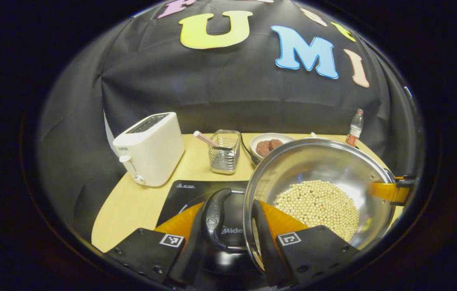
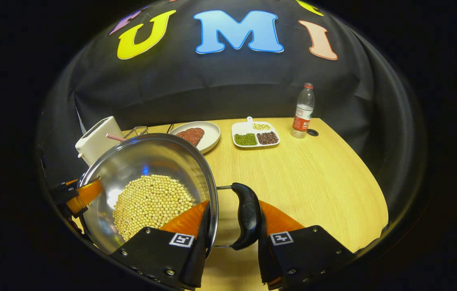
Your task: First push the handle of the pot to place it horizontally, then grasp the pot with both hands and set it on the induction cooktop.
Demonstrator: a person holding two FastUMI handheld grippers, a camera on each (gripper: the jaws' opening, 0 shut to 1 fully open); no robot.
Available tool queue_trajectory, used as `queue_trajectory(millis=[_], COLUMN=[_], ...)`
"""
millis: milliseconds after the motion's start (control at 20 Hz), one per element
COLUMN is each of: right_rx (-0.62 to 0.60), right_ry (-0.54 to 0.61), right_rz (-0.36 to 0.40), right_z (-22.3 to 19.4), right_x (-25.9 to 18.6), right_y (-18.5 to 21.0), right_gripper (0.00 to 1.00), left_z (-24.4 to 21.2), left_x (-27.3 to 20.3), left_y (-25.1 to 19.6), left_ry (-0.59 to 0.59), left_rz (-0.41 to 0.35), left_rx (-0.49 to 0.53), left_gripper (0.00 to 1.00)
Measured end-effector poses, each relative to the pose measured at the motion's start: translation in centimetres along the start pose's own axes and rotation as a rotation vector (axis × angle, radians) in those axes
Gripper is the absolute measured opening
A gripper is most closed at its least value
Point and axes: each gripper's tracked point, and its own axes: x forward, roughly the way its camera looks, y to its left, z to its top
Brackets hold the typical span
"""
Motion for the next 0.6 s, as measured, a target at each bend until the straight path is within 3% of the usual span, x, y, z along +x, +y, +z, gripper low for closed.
queue_trajectory(millis=[100,150,400,600], right_rx=[0.006,0.009,0.002,-0.009], right_ry=[0.004,0.005,0.024,0.036], right_rz=[0.002,0.004,0.018,0.030], right_z=[0.0,0.1,-0.3,-0.6], right_x=[0.4,0.6,1.4,2.1], right_y=[1.3,1.9,5.1,8.1], right_gripper=[0.54,0.53,0.54,0.54], left_z=[0.2,0.2,-0.3,-0.8], left_x=[0.5,0.6,1.3,1.6], left_y=[1.5,2.2,5.7,8.9], left_ry=[0.000,0.001,0.014,0.023], left_rz=[0.001,0.003,0.021,0.039], left_rx=[0.007,0.008,-0.002,-0.013], left_gripper=[0.70,0.66,0.70,0.66])
